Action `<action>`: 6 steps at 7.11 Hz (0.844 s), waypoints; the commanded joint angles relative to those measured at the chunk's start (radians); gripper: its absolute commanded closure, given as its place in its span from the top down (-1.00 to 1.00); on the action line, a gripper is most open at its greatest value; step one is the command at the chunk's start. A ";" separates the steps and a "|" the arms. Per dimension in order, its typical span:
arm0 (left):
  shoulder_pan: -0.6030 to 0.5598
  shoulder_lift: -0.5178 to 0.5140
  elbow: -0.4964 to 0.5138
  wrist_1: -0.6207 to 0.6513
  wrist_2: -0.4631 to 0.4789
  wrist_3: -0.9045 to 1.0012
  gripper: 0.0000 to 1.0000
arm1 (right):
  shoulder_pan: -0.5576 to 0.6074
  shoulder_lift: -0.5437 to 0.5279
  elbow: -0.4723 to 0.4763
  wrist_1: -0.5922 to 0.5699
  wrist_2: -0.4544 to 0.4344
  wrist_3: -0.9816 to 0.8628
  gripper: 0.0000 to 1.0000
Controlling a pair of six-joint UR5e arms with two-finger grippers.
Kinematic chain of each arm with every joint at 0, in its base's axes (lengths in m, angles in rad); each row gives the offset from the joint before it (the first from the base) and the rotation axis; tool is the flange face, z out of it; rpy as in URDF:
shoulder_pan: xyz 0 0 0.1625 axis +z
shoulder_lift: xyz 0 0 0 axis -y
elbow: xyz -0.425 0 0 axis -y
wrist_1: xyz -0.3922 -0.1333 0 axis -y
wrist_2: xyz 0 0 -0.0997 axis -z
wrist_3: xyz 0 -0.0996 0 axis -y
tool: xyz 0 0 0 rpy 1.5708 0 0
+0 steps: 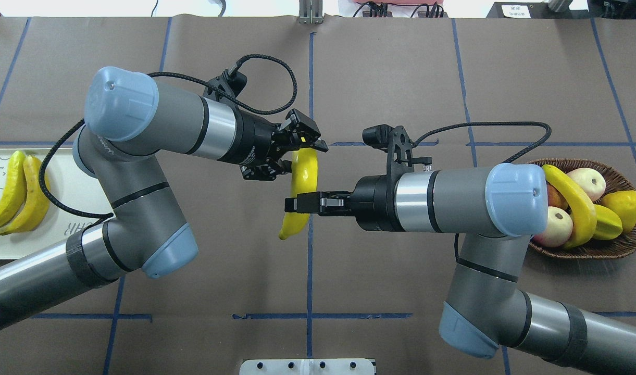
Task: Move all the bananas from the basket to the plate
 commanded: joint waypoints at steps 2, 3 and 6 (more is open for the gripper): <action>-0.009 0.003 0.000 -0.006 0.000 -0.006 -1.00 | 0.000 0.006 0.005 0.000 -0.014 0.059 1.00; -0.015 0.004 0.001 -0.006 -0.002 0.000 -1.00 | 0.000 0.006 0.006 0.000 -0.014 0.059 1.00; -0.090 0.115 -0.018 0.071 -0.003 0.028 -1.00 | 0.084 -0.028 0.067 -0.140 0.084 0.056 0.99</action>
